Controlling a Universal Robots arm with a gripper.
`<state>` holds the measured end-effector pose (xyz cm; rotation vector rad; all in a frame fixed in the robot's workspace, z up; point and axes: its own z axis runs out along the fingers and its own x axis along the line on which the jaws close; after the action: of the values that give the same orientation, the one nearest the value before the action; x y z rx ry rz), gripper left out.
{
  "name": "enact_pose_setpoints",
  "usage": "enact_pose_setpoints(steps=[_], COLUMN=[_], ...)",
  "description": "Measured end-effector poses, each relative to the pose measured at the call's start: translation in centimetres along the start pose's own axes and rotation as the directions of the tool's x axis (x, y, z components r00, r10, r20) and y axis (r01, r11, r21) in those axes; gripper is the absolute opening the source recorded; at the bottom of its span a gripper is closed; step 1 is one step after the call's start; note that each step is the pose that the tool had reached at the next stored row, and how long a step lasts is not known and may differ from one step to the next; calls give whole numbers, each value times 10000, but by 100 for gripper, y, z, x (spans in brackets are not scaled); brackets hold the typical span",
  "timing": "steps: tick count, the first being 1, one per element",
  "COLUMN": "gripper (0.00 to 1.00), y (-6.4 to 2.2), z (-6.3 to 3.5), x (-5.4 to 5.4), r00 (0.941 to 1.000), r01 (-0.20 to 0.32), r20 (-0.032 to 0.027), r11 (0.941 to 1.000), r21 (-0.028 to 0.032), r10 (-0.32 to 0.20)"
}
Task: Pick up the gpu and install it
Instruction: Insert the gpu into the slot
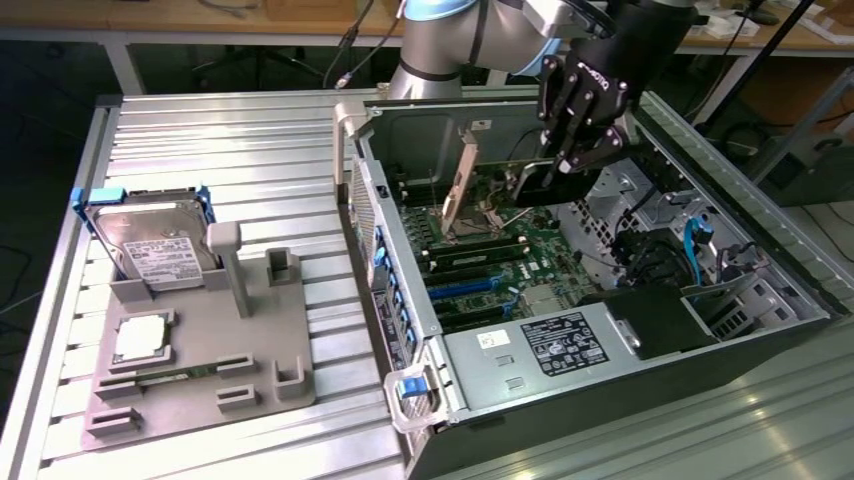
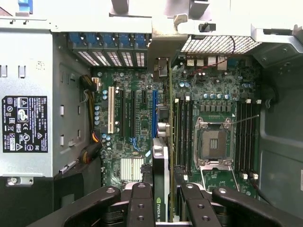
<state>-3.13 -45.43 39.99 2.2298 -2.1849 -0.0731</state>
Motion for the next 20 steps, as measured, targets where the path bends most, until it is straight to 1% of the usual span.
enact_pose_setpoints(steps=[13,17,20], gripper=[27,27,27], y=[-1,-2,-4], z=[9,36,82], x=[0,0,2], r00=[10000,10000,10000], r01=[0,0,0], r20=[3,3,2], r11=[10000,10000,10000], r21=[0,0,0], r10=[0,0,0])
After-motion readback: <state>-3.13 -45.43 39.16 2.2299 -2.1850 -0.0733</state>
